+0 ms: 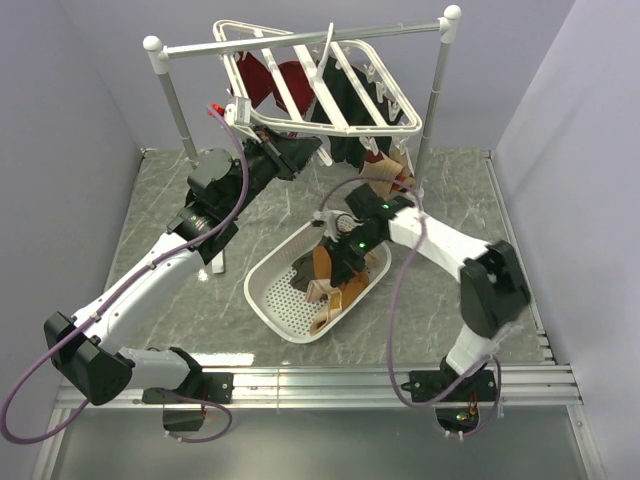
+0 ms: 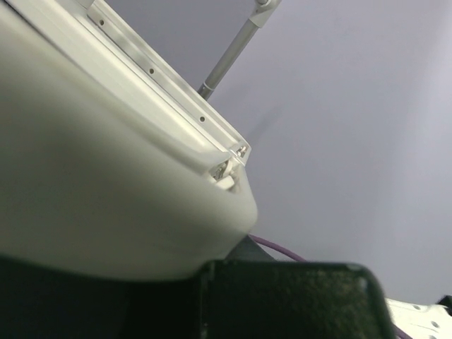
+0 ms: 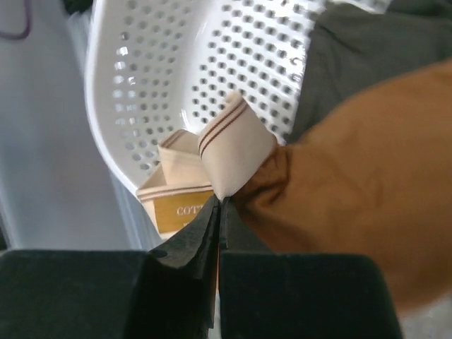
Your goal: Clip the underwear to the hanger
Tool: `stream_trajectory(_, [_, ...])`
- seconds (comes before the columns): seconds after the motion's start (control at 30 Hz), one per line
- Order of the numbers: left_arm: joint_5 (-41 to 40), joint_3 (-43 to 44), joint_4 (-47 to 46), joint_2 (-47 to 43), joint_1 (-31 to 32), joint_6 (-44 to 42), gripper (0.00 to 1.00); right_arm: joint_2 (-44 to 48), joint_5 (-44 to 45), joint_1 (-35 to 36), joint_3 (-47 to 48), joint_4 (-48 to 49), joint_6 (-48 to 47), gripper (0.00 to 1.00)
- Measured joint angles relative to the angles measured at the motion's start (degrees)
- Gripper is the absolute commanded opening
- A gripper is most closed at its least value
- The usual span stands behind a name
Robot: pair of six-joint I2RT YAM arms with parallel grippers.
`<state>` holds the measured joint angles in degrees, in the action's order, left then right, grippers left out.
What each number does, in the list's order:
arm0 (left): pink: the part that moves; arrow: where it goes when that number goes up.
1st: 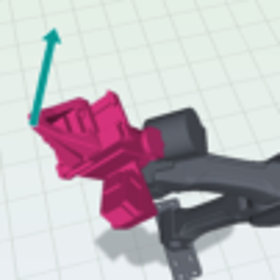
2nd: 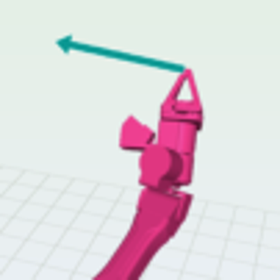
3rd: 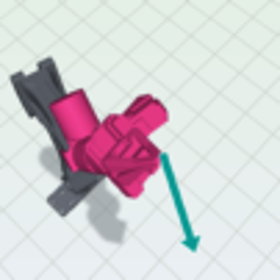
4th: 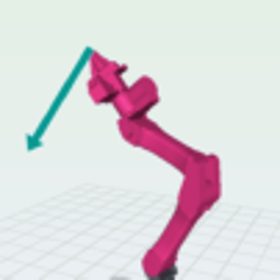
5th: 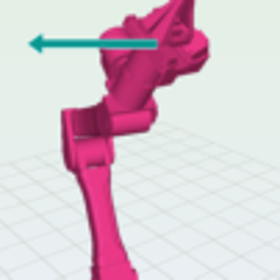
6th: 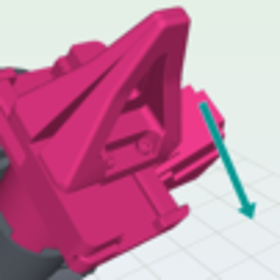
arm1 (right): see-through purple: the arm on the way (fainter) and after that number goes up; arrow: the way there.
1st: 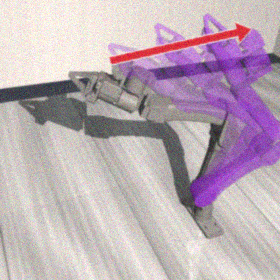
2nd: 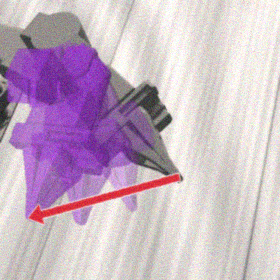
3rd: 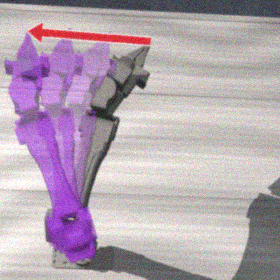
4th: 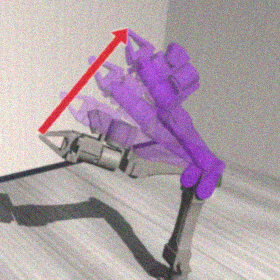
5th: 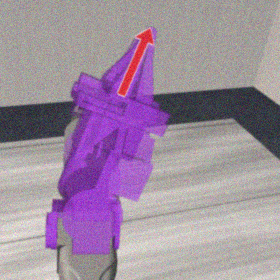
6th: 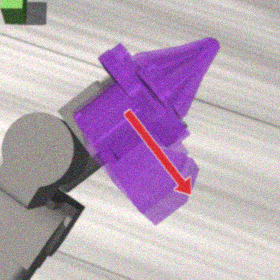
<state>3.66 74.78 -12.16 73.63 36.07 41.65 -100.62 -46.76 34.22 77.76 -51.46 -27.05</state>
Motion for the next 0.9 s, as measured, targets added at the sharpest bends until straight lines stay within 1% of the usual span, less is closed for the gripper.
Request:
stream_trajectory(0.13, [0.11,0.00,-0.02,0.00,-0.13,0.17,0.00,12.61,3.13,-1.01,-11.47,14.91,11.39,0.00])
stream_trajectory(0.23, [0.22,0.00,-0.02,0.00,-0.28,0.68,0.00,20.98,6.29,-1.01,-15.78,25.73,19.43,0.00])
stream_trajectory(0.4, [0.70,-0.48,-0.42,0.00,-0.81,1.68,0.00,30.29,11.41,-1.29,-20.76,40.33,32.37,0.00])
stream_trajectory(0.5, [1.18,-0.52,-0.39,0.02,-1.16,2.21,0.00,33.44,14.47,-1.62,-22.80,45.88,39.12,0.00])
stream_trajectory(0.67, [1.90,-0.52,-0.39,0.02,-1.66,3.15,0.00,35.60,18.45,-3.13,-23.89,51.95,49.16,0.00])
stream_trajectory(0.9, [3.26,-0.79,-0.72,0.02,-2.71,5.70,0.00,37.44,20.83,-3.87,-23.87,57.07,55.89,0.00])
